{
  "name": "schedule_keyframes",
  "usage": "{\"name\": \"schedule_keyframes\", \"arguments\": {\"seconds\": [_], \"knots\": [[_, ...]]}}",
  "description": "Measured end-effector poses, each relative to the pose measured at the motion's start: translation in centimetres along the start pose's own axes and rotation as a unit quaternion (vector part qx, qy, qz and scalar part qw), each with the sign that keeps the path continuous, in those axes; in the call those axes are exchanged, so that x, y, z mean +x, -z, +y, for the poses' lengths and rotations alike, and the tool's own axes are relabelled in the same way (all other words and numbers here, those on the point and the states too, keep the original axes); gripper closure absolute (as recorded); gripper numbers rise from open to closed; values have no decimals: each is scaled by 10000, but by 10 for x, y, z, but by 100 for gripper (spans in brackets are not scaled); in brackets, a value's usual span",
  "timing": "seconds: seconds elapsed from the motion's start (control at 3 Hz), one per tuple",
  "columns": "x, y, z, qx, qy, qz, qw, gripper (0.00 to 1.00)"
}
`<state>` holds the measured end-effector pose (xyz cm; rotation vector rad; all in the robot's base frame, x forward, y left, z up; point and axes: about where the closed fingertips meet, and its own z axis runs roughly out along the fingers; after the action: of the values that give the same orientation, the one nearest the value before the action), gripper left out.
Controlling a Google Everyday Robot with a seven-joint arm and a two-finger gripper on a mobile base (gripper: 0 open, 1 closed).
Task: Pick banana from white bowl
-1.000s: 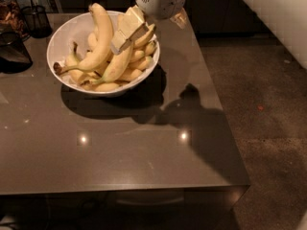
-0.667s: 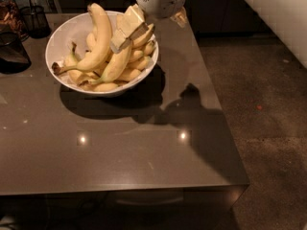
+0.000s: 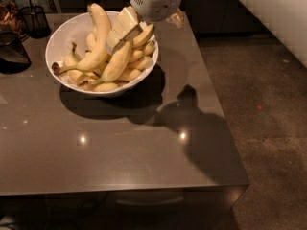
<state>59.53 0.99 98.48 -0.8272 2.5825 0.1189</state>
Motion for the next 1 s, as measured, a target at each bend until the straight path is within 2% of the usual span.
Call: {"name": "schedule_keyframes", "arguments": {"seconds": [0.33, 0.67, 1.0], "knots": [[0, -4, 12, 144, 140, 94, 9998, 0], [0, -4, 12, 152, 146, 97, 9997, 0], [-3, -6, 20, 240, -89, 73, 9996, 0]]}}
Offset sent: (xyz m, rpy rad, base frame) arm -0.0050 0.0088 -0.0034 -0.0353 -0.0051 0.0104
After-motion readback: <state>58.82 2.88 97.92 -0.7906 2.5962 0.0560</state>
